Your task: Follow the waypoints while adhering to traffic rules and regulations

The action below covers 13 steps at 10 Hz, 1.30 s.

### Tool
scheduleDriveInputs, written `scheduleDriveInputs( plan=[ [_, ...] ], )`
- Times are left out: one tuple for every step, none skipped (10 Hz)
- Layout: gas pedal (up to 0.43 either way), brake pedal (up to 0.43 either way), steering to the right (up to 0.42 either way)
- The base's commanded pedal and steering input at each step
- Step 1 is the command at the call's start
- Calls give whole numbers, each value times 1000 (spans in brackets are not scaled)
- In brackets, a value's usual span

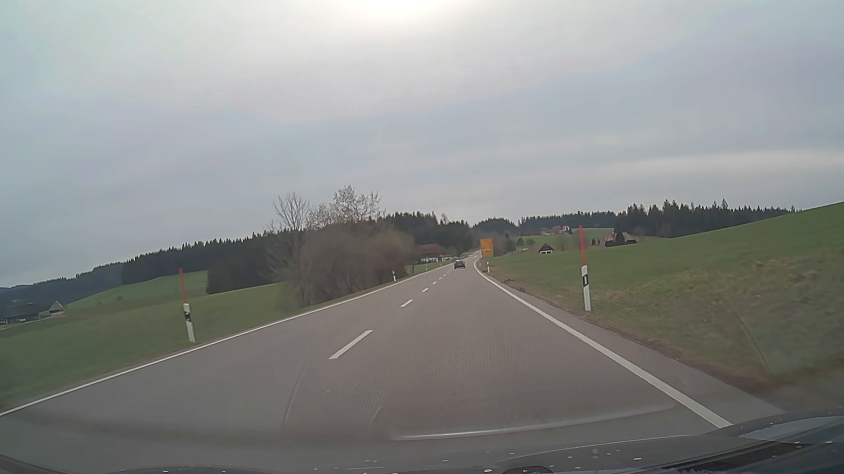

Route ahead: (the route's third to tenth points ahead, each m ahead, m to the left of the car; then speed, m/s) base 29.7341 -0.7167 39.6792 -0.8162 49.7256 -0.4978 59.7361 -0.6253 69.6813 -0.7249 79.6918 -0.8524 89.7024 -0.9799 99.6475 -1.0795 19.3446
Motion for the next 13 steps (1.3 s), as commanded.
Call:
scheduleDriveInputs(
  plan=[
    [150,0,-4],
    [150,0,-4],
    [150,0,-4],
    [150,0,-3],
    [150,0,-3],
    [150,0,-3],
    [150,0,-3],
    [150,0,-3],
    [150,0,-3],
    [150,0,-3],
    [150,0,-3],
    [150,0,-3],
    [150,0,-3]
  ],
)
